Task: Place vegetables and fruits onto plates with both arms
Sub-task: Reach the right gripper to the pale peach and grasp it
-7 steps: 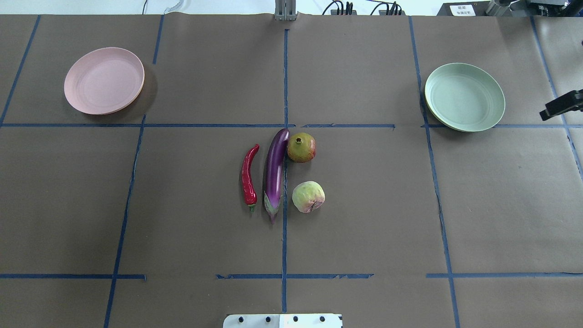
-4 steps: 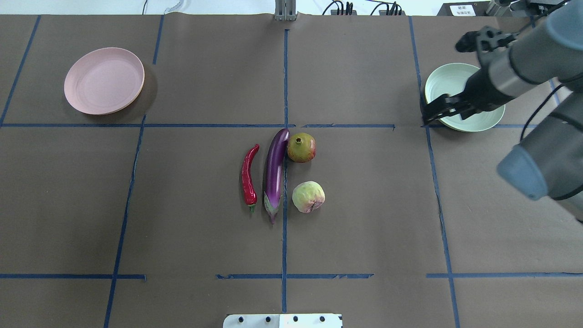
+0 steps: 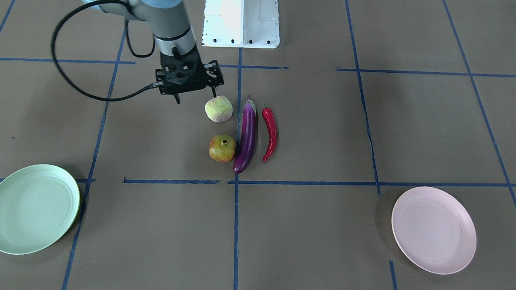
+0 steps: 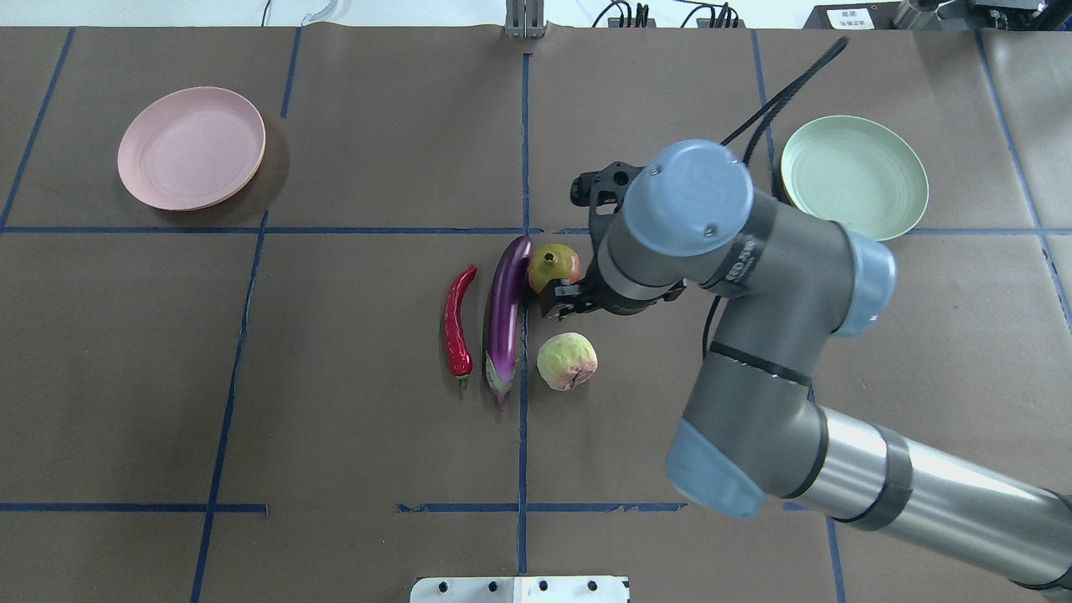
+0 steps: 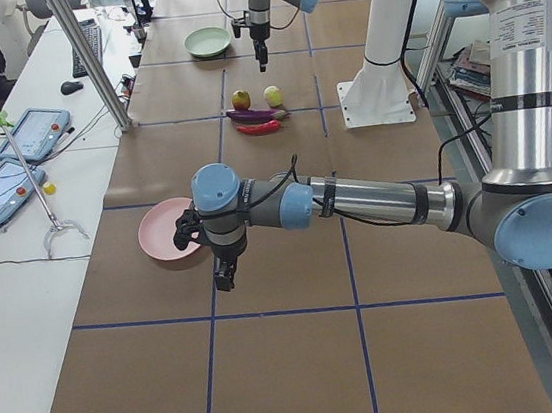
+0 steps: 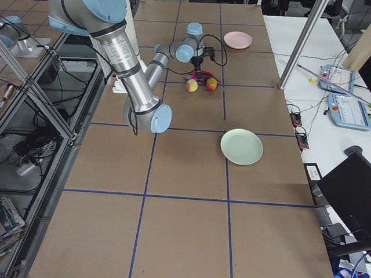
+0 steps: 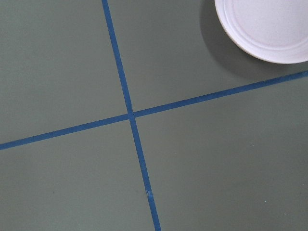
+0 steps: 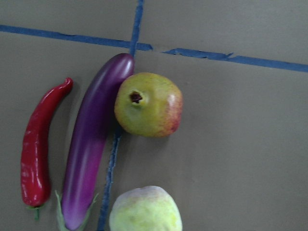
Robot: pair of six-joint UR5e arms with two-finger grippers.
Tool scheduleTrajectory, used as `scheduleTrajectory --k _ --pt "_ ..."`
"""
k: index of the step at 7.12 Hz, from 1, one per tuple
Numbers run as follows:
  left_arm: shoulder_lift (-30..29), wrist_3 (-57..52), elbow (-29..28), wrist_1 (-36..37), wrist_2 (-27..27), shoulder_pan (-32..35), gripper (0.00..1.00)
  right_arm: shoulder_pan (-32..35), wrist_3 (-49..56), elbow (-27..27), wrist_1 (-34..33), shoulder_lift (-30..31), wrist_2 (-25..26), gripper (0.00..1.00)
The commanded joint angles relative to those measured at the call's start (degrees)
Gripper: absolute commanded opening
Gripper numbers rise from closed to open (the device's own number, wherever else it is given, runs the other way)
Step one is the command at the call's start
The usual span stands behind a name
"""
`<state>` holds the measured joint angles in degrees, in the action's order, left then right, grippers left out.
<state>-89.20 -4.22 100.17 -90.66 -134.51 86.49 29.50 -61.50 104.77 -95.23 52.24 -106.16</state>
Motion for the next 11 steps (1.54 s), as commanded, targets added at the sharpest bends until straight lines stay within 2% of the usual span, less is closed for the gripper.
scheduleTrajectory --k 1,6,8,9,10,11 --pt "-0.01 0.0 0.02 -0.04 -0.05 0.0 1.0 -3.4 -1.43 -5.35 -0.39 -3.9 3.15 1.0" --pt "-0.01 0.0 0.03 -0.04 -0.05 0.0 1.0 -5.5 1.39 -11.6 -0.22 -3.81 4.21 1.0" --pt "-0.01 0.0 -0.15 -0.04 -0.05 0.0 1.0 -6.04 1.47 -14.32 2.31 -3.81 4.21 1.0" --pt "-0.01 0.0 -0.15 -0.04 -0.05 0.0 1.0 -6.04 1.48 -14.68 3.64 -3.9 4.21 0.81" --pt "-0.01 0.0 -0.15 -0.04 -0.05 0.0 1.0 -5.95 1.3 -14.68 3.56 -4.25 4.03 0.28" --pt "-0.01 0.0 -0.15 -0.04 -0.05 0.0 1.0 -5.43 1.21 -13.81 3.22 -4.43 3.86 0.12"
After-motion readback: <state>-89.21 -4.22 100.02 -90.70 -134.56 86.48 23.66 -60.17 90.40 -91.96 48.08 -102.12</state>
